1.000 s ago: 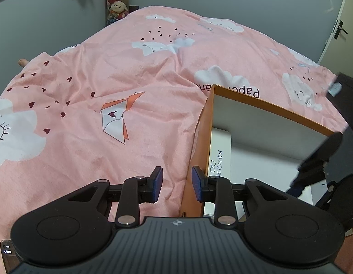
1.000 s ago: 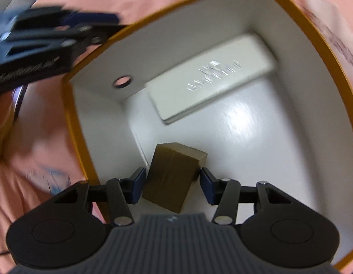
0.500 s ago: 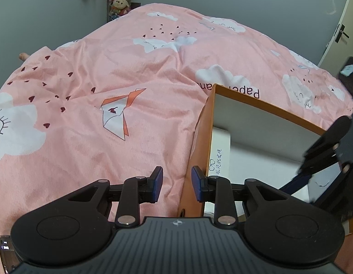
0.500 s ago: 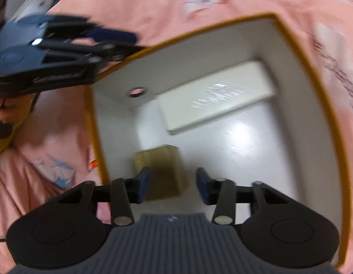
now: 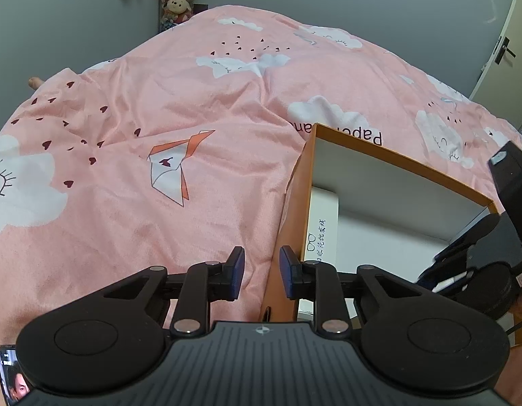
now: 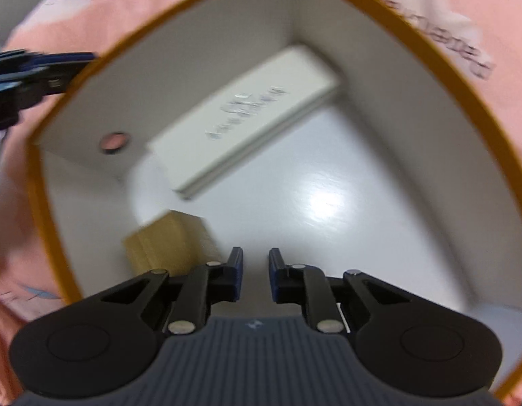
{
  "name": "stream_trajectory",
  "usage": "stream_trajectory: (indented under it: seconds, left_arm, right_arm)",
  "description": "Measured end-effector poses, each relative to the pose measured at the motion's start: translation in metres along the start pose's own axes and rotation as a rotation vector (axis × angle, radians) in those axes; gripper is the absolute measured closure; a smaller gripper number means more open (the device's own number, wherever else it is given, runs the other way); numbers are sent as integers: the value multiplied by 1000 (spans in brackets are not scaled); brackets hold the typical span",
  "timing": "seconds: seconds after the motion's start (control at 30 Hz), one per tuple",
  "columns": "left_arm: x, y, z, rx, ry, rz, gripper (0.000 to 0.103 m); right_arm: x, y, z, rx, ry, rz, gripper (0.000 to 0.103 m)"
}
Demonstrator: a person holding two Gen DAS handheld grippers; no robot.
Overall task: Organize objects
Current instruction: 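Open the right gripper to release the gold cube and withdraw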
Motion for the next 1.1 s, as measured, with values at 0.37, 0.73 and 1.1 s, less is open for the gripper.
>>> stream_trajectory:
  seconds: [0.37, 0.73, 1.1]
  left_arm:
    - [-1, 0, 1, -7, -8, -1, 78]
    - [-2, 2, 4, -3, -15, 3, 83]
    - [-3, 2, 4, -19, -16, 27, 83]
  right_arm:
    - [-9, 9, 16, 13, -53, -15, 91]
    - [-11, -2, 3, -5, 3, -58, 95]
    - [-2, 35, -6, 24, 101, -5, 98]
Point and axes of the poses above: each gripper's, at about its wrist camera, not at the fingertips, and x roughly the way its jaws point, z to its right, y to its top, the point moved 9 cm from there along x, roughly the way its jaws point, and after that the axes turned 14 degrees about z, right-handed, at the moved point
